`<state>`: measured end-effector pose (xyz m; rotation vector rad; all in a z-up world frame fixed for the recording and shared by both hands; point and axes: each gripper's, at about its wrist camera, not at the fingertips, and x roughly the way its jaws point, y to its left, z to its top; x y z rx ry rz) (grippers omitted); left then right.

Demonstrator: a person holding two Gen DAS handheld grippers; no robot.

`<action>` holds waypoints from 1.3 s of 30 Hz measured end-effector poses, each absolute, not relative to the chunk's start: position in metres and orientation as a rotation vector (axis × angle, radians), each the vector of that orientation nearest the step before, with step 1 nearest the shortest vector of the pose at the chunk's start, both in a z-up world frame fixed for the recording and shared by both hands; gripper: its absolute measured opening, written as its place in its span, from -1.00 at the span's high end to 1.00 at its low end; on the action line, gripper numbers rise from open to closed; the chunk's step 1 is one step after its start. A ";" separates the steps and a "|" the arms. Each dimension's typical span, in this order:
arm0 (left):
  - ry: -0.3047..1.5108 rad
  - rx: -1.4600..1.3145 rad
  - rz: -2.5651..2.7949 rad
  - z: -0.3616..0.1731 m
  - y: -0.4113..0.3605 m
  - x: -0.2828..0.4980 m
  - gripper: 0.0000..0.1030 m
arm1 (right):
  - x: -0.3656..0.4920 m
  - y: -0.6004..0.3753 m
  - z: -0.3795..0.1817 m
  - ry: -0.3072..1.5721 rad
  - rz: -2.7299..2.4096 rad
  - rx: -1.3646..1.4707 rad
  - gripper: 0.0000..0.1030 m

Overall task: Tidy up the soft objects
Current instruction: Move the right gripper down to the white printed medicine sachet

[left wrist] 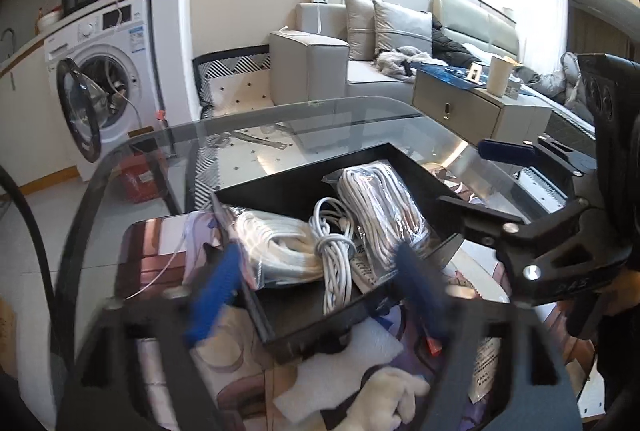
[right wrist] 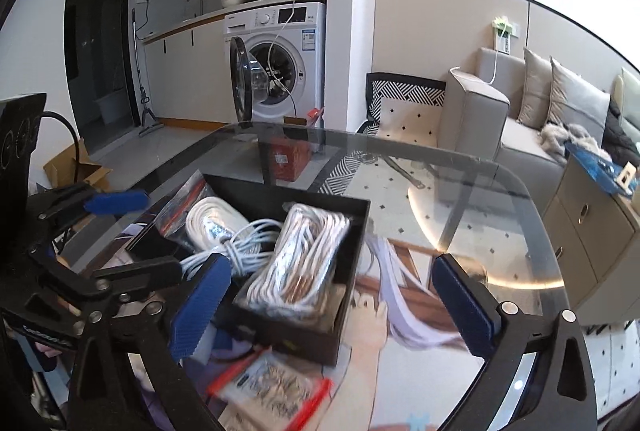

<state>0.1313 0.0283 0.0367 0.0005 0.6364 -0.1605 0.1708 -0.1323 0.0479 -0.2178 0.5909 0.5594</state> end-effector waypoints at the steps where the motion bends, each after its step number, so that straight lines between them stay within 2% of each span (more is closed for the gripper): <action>1: 0.626 0.001 -0.157 0.039 0.029 0.129 -0.84 | 0.167 -0.136 0.049 0.598 0.562 -0.209 -0.99; 6: 0.613 -0.002 -0.127 0.044 0.033 0.113 -1.00 | 0.149 -0.148 0.047 0.634 0.570 -0.187 -0.99; 39: 0.695 0.036 -0.090 0.004 0.035 0.066 -1.00 | 0.101 -0.162 -0.009 0.861 0.646 -0.290 -0.99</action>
